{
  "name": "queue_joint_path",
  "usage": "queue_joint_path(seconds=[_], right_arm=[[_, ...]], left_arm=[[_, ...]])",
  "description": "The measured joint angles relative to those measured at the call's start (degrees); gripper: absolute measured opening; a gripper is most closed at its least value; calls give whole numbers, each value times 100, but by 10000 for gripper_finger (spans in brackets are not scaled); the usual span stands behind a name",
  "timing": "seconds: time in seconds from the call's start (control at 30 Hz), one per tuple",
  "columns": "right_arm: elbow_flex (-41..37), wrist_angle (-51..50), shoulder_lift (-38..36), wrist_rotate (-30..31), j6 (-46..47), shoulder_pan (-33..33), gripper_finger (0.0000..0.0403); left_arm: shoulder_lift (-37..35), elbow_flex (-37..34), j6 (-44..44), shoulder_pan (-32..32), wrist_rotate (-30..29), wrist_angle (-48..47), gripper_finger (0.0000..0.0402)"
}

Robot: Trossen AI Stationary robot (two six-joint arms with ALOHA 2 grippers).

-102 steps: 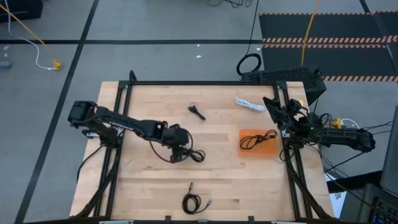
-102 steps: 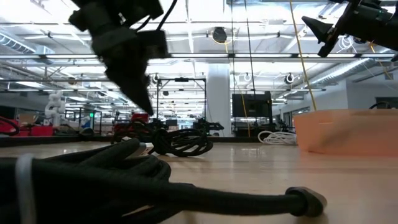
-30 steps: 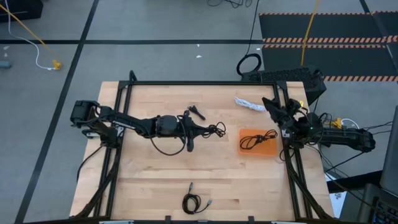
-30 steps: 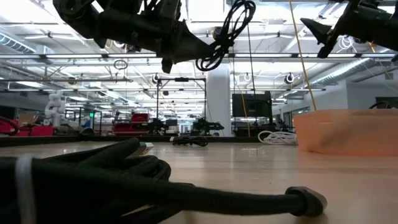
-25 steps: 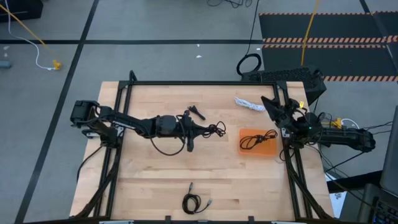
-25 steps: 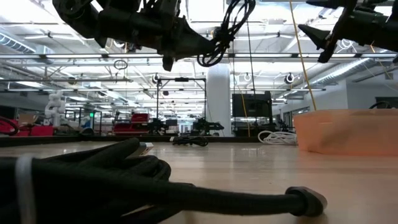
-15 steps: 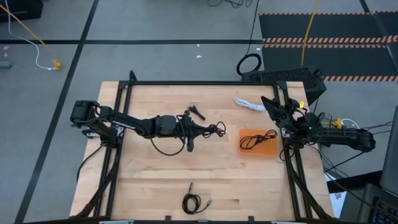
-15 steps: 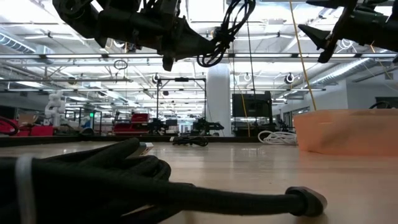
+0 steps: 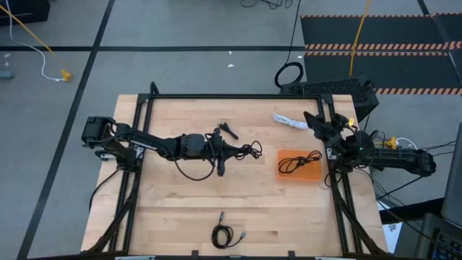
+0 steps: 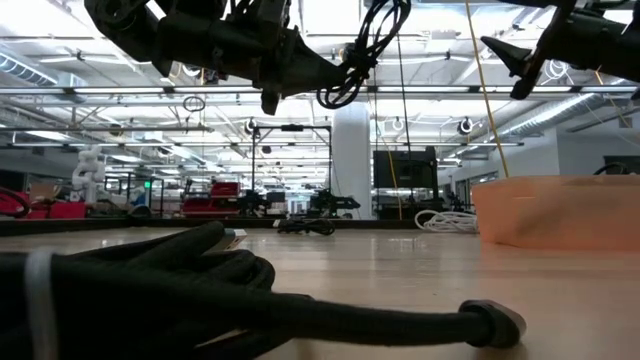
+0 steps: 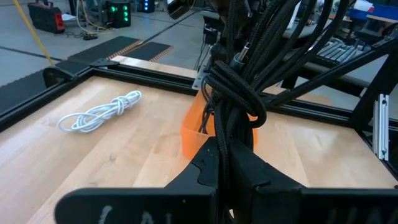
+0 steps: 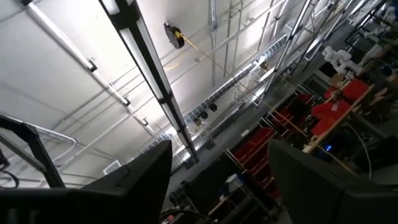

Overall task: Pick and place USB-C Cables
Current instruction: Put the middle black charger cable into the orange bin

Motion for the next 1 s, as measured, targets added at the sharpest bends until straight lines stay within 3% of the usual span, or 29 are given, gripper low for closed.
queue_joint_path(seconds=[0.33, 0.6, 0.83, 1.0], right_arm=[[0, -38, 0, 11, 1322, 0, 256], [0, -968, 0, 223, -381, 2, 256], [0, -954, -2, 333, -110, 2, 256], [0, -1222, 0, 867, -488, 2, 256]], left_arm=[[2, 0, -94, -11, 0, 3, 10], [2, 0, -105, -11, 0, 4, 15], [4, 0, -104, -11, 0, 7, 10], [4, 0, -101, -11, 0, 9, 16]])
